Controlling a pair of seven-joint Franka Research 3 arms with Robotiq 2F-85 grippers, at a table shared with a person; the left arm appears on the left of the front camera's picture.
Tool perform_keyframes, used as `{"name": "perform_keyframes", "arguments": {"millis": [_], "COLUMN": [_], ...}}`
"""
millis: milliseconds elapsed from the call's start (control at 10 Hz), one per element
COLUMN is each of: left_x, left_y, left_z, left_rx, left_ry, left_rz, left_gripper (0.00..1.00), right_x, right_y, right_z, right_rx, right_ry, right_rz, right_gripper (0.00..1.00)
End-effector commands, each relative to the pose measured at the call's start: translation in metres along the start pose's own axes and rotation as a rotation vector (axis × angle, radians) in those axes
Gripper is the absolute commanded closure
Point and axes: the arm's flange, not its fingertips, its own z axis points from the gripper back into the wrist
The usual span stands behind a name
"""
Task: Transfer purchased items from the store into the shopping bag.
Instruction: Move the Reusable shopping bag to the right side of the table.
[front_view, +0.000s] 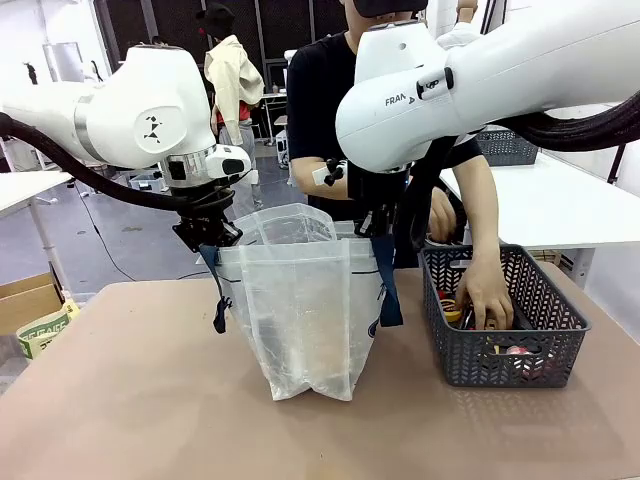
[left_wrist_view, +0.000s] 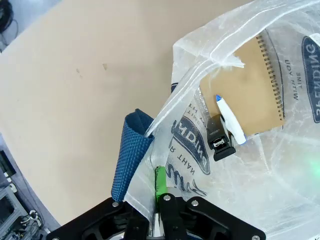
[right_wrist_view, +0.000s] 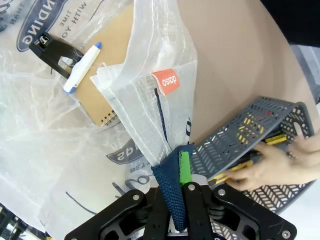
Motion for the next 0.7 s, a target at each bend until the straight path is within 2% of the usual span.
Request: {"name": "perform_keyframes", "arguments": {"millis": [0,600], "left_x": [-0.0003,-0.0003], "left_y": [0.0007,0.0007], "left_z": [-0.0003,-0.0003], "left_rx": [0.0,0.0], "left_ry": [0.0,0.0], "left_rz": [0.001,0.001], "left_gripper": [1.0,1.0], "right_x": [-0.0005,-0.0005], "right_y": [-0.0005,-0.0005], "right_z": [-0.0007,-0.0007], "right_rx": [0.0,0.0], "right_ry": [0.001,0.001], "right_rz": [-0.001,-0.001], "right_gripper": [1.0,1.0]}}
